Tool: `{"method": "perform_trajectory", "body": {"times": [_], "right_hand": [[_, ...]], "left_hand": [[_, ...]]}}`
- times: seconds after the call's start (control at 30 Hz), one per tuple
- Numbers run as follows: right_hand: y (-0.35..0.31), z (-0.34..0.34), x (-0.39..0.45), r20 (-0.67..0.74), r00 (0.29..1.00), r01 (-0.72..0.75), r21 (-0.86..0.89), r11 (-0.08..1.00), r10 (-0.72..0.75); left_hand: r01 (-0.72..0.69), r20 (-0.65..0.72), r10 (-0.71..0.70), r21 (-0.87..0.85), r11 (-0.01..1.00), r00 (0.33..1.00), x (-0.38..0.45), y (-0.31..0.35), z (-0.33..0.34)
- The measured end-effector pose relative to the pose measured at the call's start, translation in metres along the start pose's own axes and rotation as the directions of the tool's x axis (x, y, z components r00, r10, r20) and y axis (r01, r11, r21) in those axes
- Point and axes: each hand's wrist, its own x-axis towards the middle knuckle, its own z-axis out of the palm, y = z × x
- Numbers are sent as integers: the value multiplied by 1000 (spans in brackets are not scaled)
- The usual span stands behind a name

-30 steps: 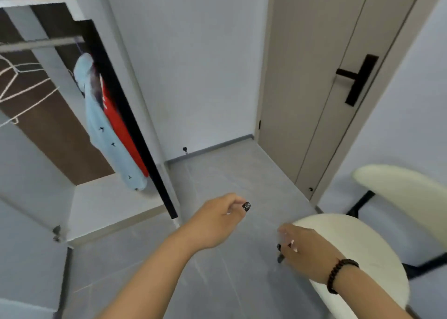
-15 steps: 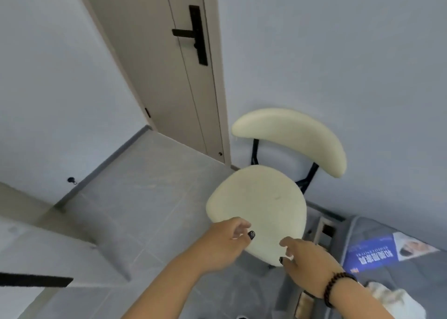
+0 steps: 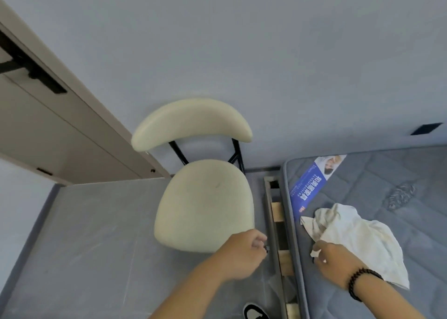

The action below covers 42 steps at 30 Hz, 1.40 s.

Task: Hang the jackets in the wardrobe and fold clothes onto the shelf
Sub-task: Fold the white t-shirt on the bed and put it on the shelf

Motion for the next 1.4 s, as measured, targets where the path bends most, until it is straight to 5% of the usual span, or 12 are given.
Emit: {"method": "perform_trajectory", "body": {"times": [0.37,0.47,0.63,0.73,1.1,1.4], "right_hand": [[90,46,65,110,957,-279,94,956,269],[99,52,84,1,942,-336,40,941,336],[105,53,116,95,954,-272,-131,953,285],[108,58,124,-19,959,-279,-263,924,284],[110,-5,103,-49,980,-199,-96,975,195],[41,-62,57,-33,998,54,406,912,-44]], "left_hand": [[38,114,-35,-24,999,993,70,25,85],[62,117,-54,-71,996,992,82,19,96],[99,65,-89,-168,981,994,95,4,93],[144,30,-141,-237,961,990,99,-6,91],[192,17,-200,-365,911,980,67,11,94],[126,-172,-265,-564,816,949,29,12,64]]}}
